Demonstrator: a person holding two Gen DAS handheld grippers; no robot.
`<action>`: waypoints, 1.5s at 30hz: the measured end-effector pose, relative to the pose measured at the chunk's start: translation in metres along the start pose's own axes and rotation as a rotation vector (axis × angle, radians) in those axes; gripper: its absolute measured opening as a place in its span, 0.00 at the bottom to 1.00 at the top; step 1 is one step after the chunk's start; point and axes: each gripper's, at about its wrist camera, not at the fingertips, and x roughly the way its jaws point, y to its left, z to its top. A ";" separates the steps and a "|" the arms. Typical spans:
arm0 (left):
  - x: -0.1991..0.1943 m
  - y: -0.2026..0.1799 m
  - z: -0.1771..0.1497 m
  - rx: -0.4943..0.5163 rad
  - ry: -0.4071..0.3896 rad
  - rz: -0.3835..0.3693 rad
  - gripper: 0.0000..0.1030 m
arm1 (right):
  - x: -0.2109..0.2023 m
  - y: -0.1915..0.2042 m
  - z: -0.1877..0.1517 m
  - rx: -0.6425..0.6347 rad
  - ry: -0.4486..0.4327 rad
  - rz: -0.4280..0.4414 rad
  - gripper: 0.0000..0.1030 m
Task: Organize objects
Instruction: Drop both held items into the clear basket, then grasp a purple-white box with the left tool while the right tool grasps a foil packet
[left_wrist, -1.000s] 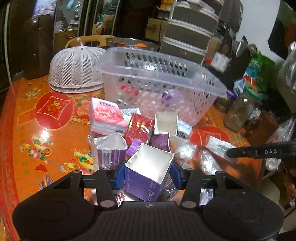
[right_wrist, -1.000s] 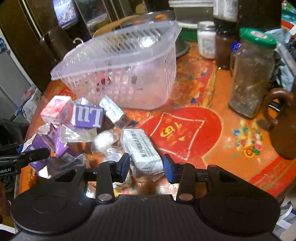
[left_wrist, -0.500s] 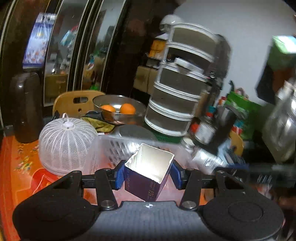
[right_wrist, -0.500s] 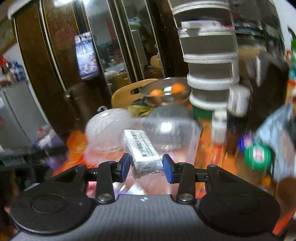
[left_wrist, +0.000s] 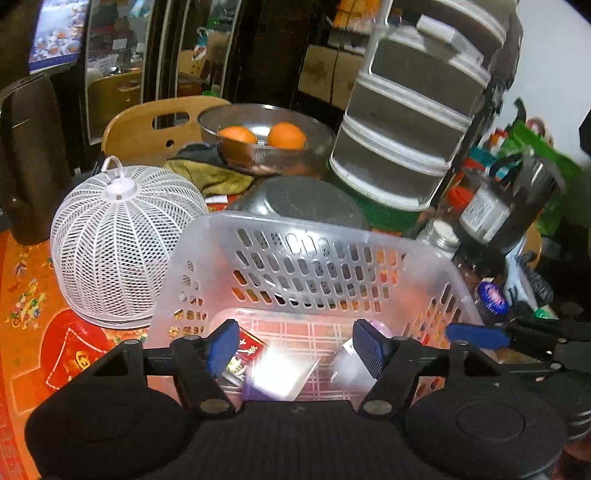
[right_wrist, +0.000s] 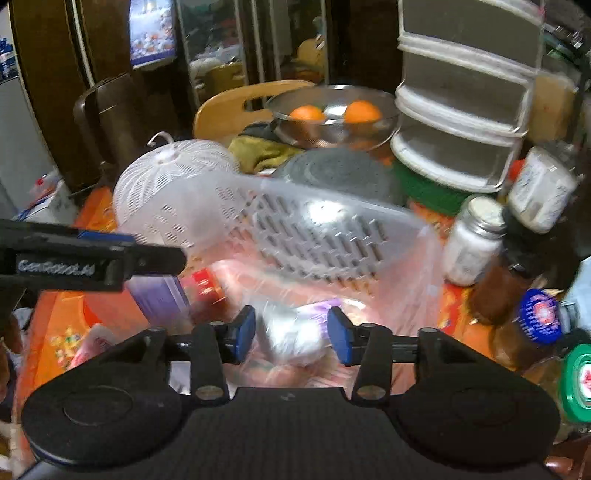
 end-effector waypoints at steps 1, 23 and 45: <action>-0.009 0.002 -0.002 -0.012 -0.019 -0.004 0.69 | -0.010 0.000 -0.001 0.008 -0.021 0.013 0.68; -0.077 0.034 -0.215 -0.104 0.096 0.069 0.87 | -0.059 0.000 -0.156 0.148 0.136 0.115 0.92; -0.055 0.050 -0.180 -0.107 0.007 0.120 0.75 | -0.006 0.067 -0.119 0.044 0.094 0.184 0.69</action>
